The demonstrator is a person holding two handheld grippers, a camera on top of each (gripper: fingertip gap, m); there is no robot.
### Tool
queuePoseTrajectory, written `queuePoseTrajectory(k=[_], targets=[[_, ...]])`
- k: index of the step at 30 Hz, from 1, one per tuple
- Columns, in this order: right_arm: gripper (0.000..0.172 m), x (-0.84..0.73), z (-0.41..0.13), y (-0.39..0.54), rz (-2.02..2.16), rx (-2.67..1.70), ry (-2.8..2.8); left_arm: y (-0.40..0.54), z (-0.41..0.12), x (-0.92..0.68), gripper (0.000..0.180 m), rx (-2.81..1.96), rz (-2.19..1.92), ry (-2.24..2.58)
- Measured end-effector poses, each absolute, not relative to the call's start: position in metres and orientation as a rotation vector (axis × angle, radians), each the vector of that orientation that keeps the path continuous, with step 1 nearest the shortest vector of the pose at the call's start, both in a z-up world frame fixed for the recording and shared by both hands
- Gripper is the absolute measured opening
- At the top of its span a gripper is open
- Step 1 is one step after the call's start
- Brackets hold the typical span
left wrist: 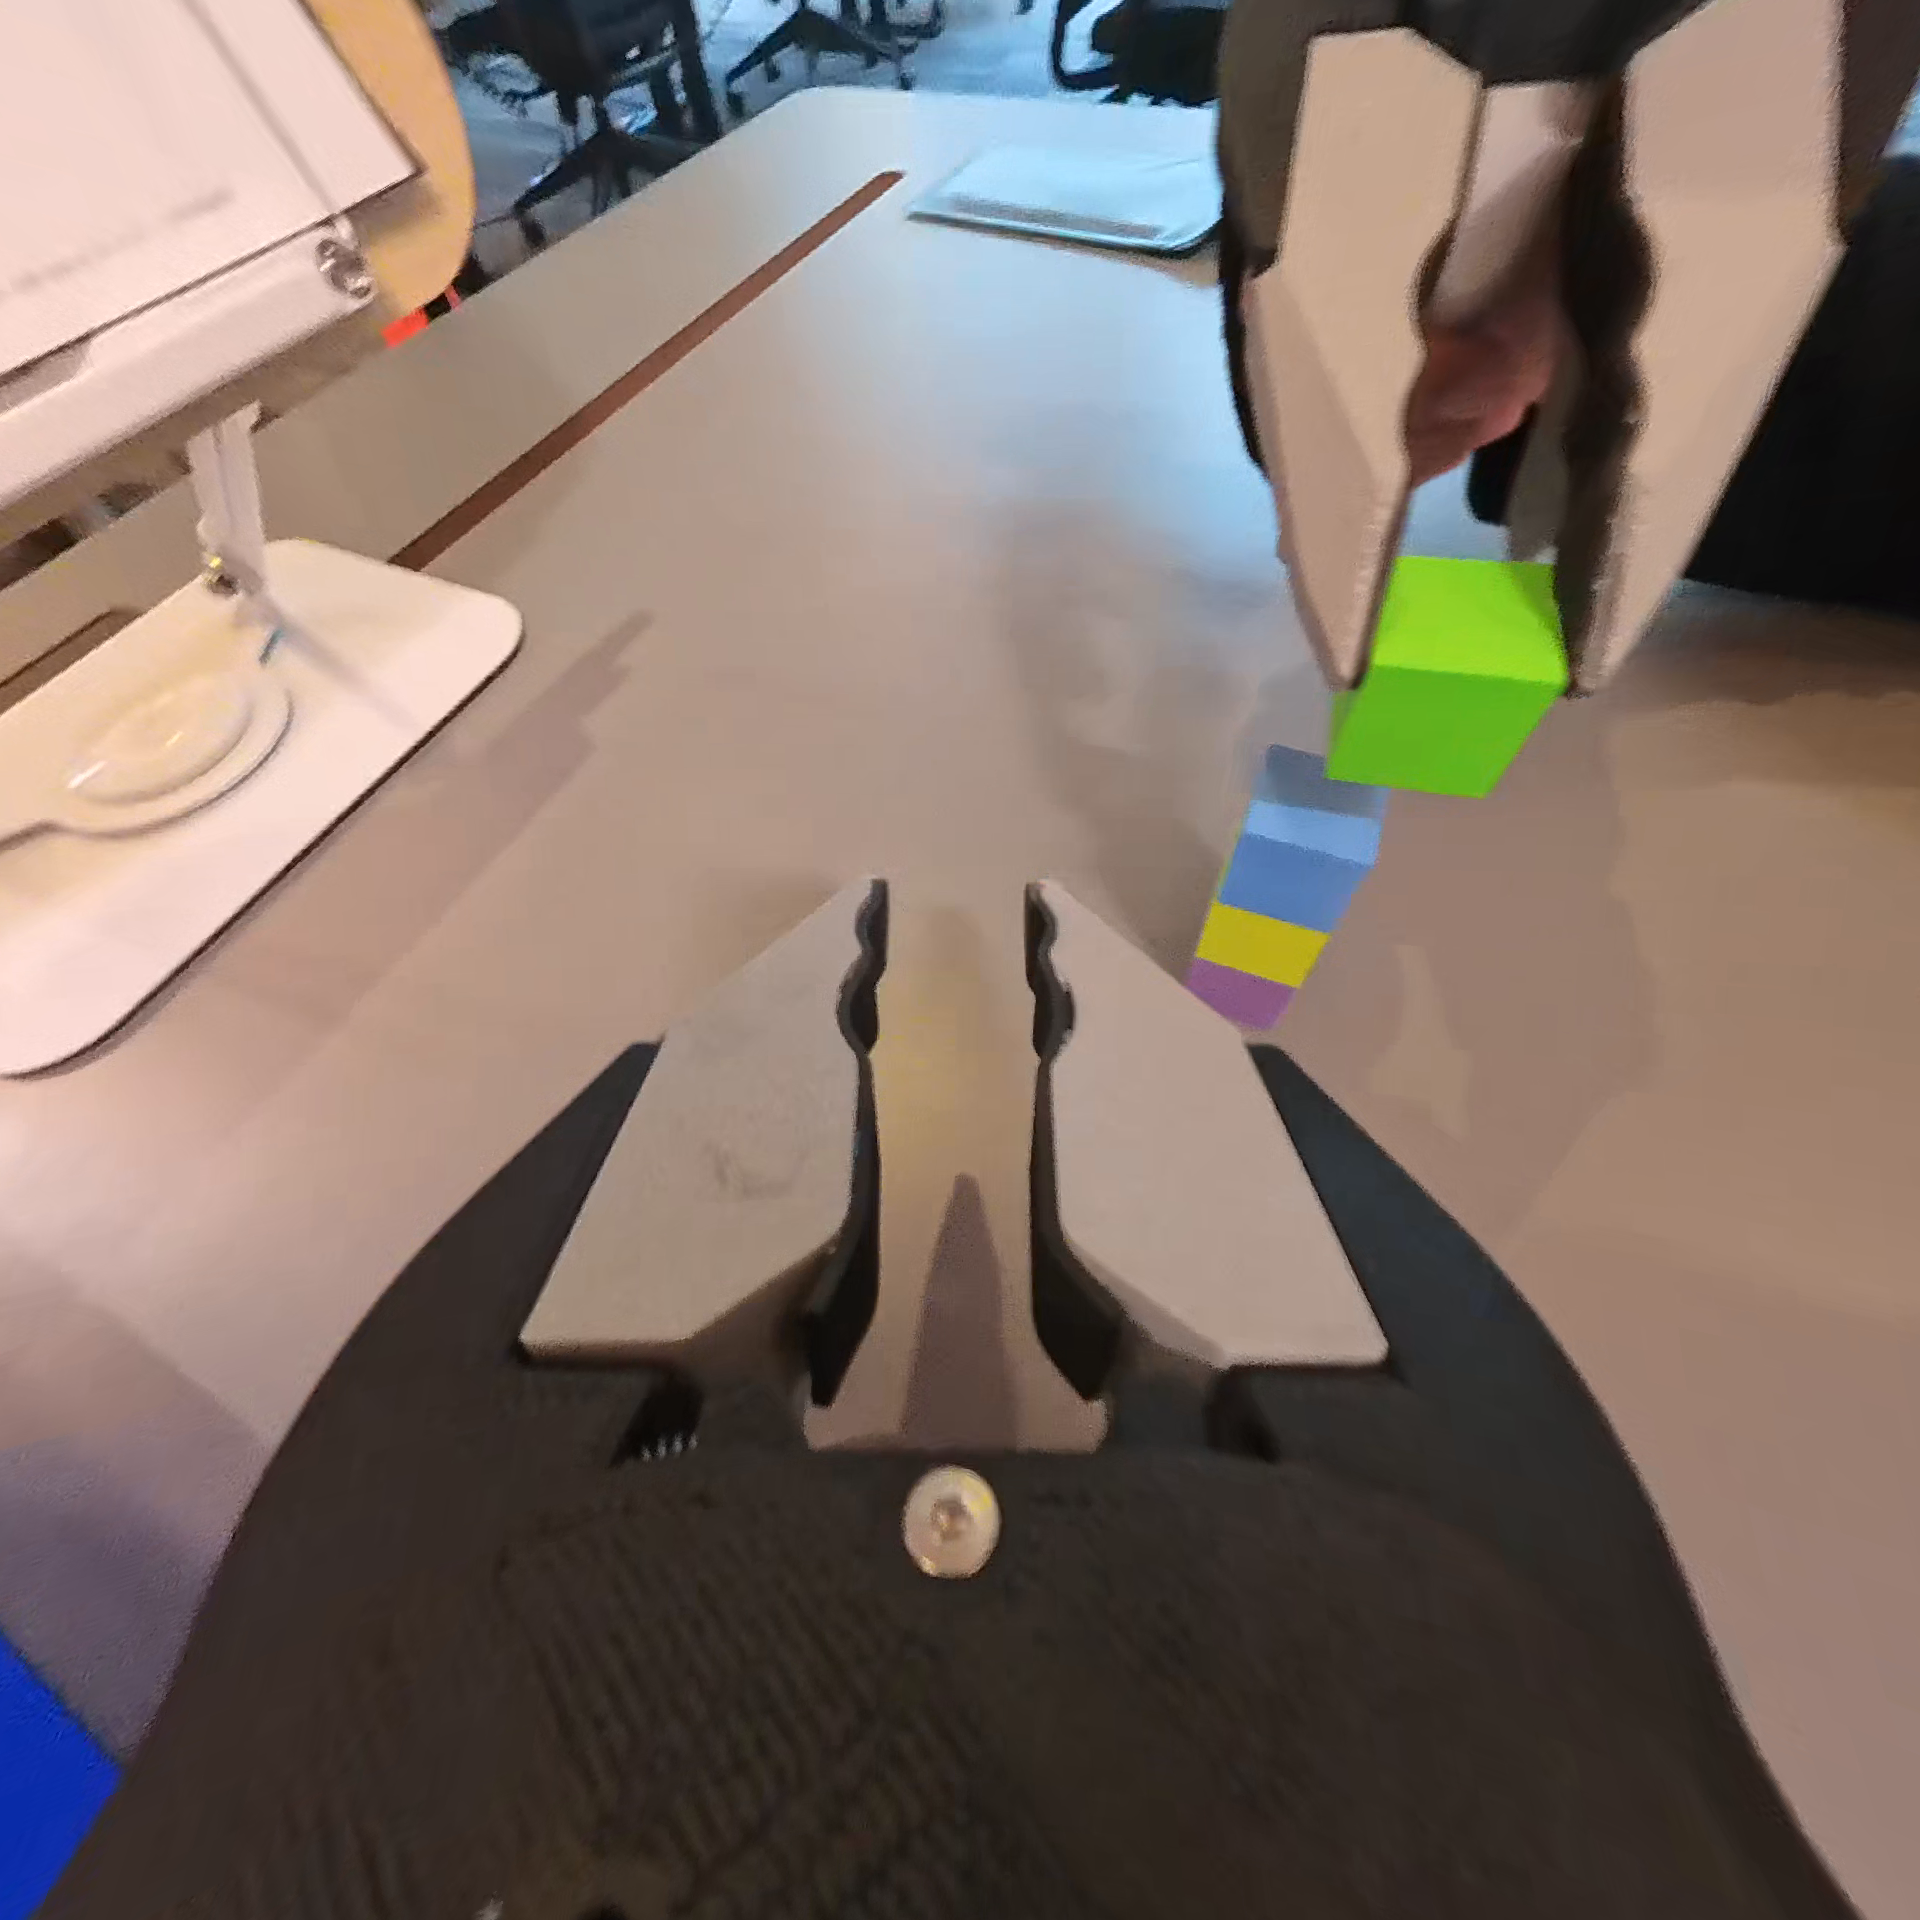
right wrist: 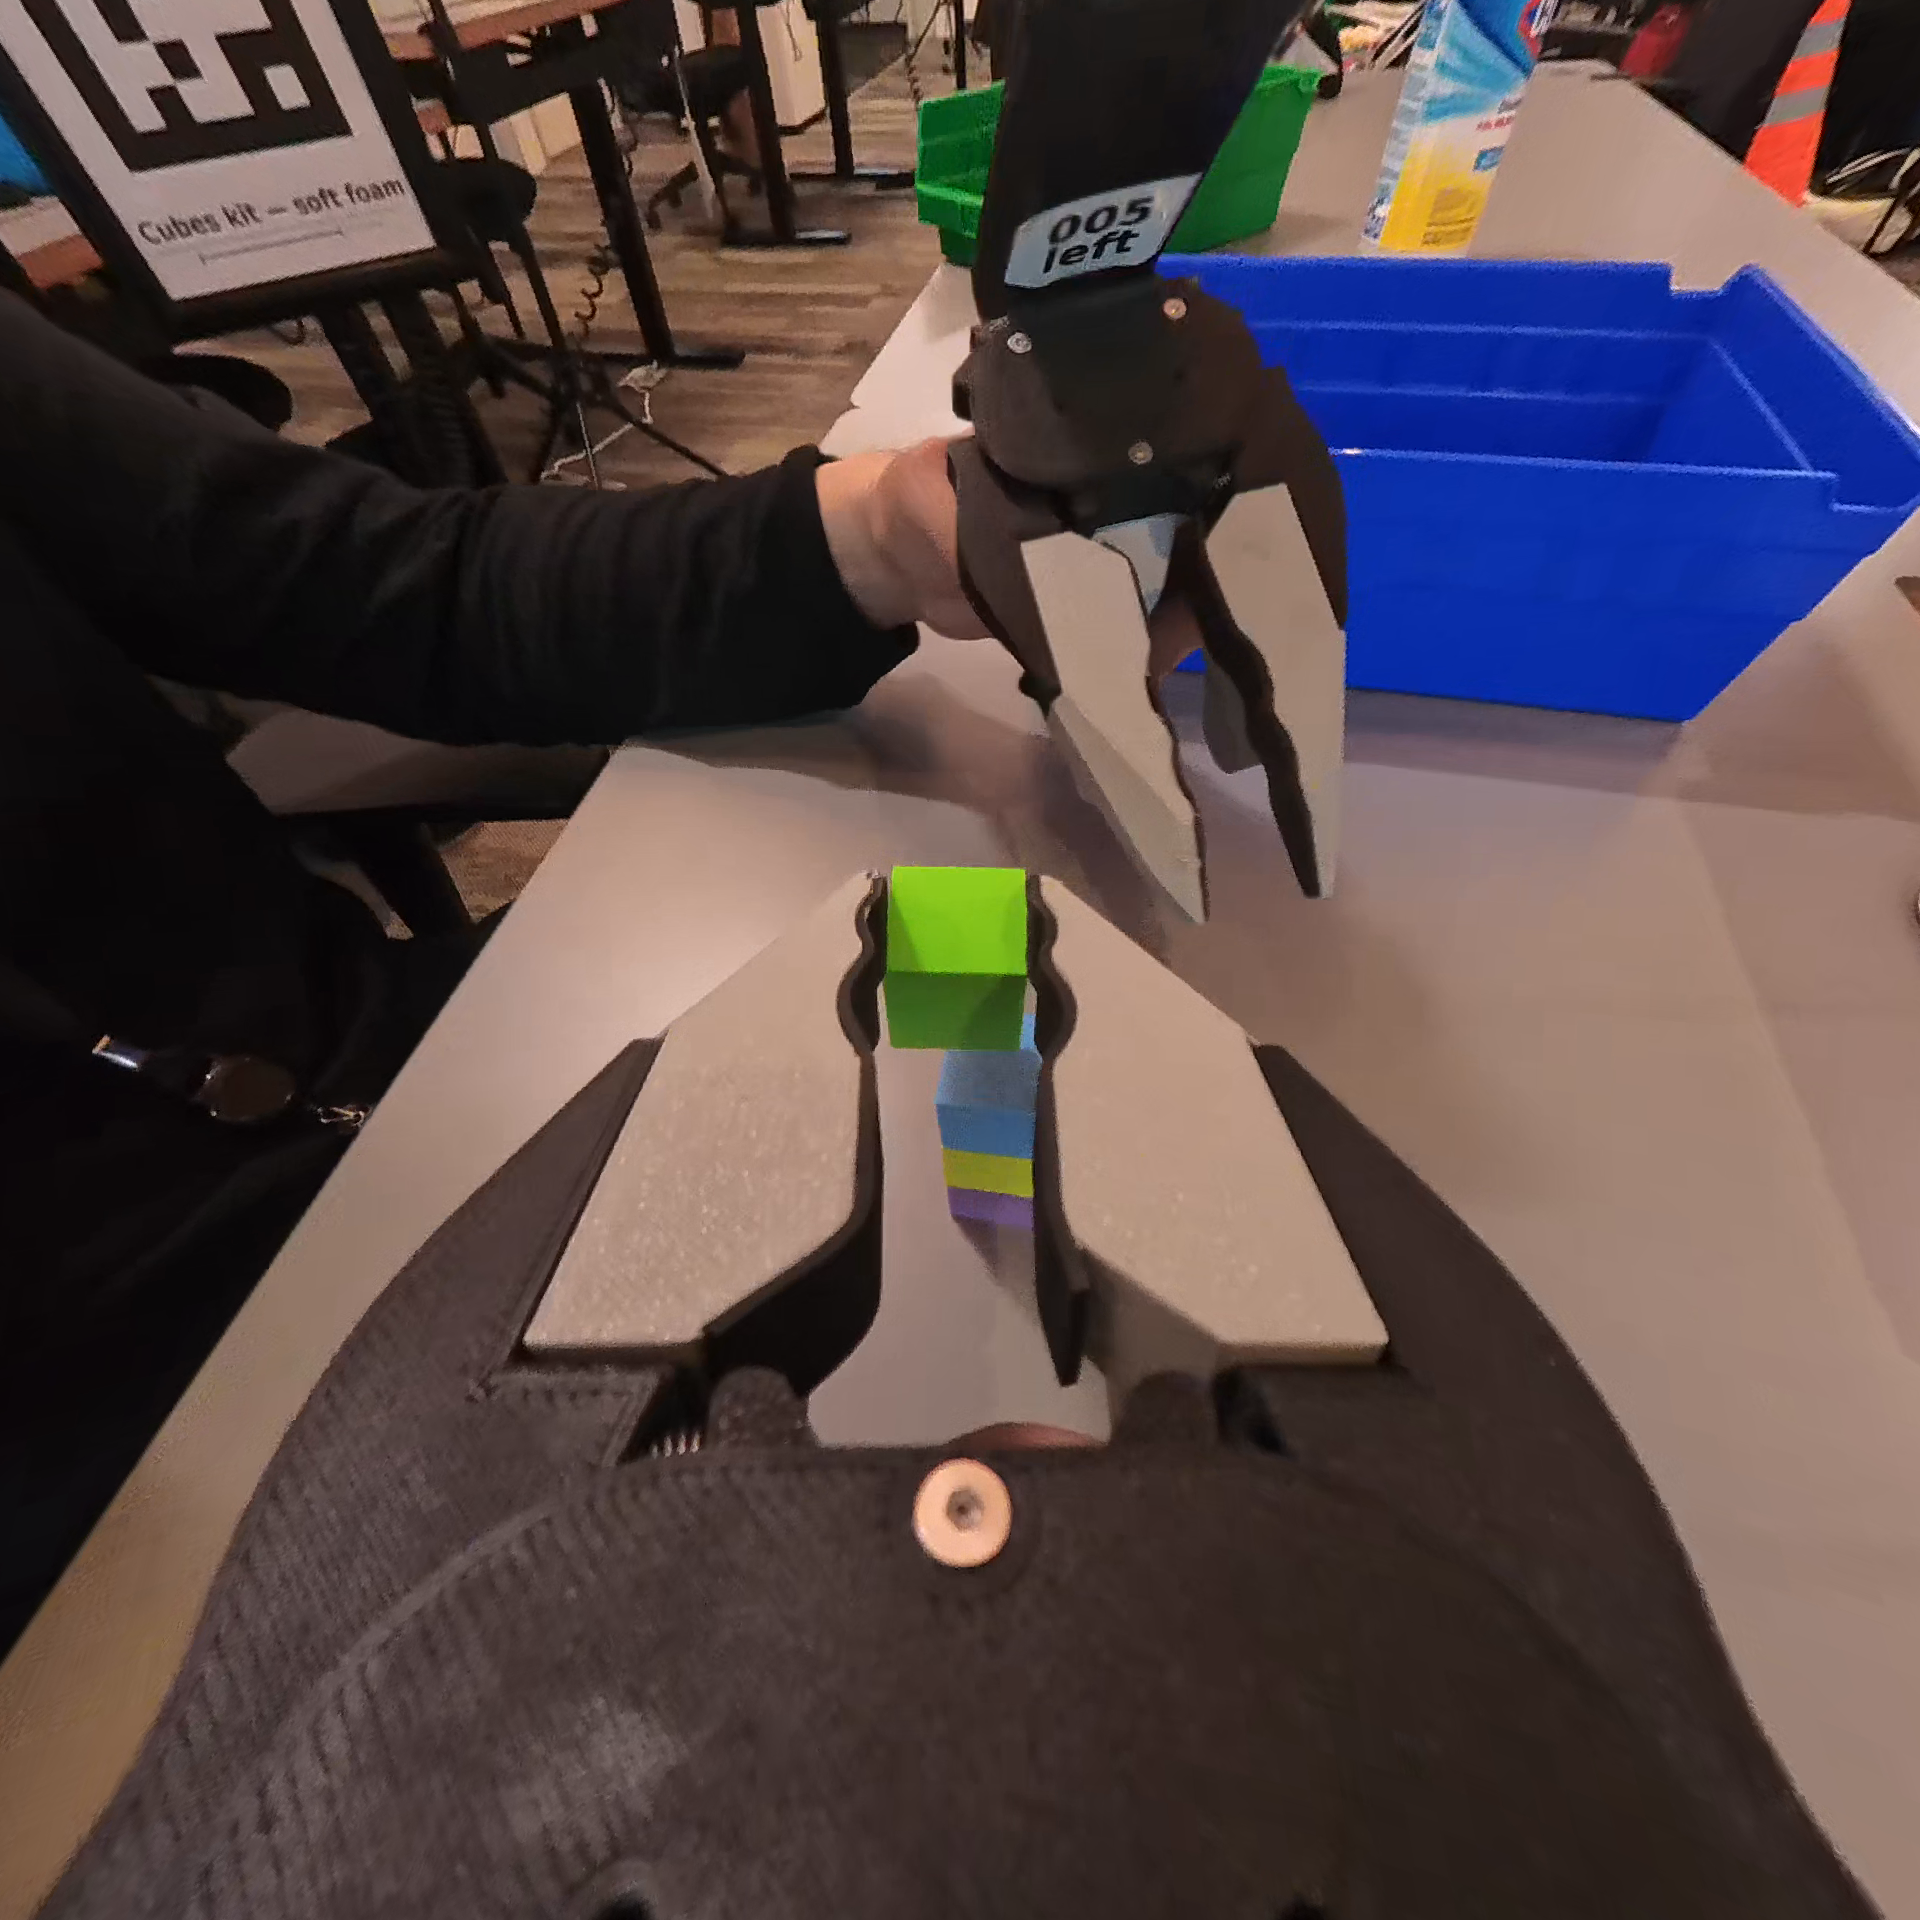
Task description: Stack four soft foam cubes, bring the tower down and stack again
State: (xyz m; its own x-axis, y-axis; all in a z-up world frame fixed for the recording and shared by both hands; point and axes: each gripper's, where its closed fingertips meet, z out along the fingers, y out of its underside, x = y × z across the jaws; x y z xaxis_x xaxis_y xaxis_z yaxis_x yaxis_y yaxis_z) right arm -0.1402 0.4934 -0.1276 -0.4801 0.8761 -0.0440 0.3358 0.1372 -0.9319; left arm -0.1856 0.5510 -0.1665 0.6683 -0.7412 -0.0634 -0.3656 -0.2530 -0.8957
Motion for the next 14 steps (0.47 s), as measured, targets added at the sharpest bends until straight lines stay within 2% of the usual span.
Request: queuePoseTrajectory(k=[14], targets=[[0.023, -0.141, -0.130, 0.502, 1.320, -1.191, -1.814, 0.568, -0.159, -0.205, 0.023, -1.878, -0.416, 0.681]])
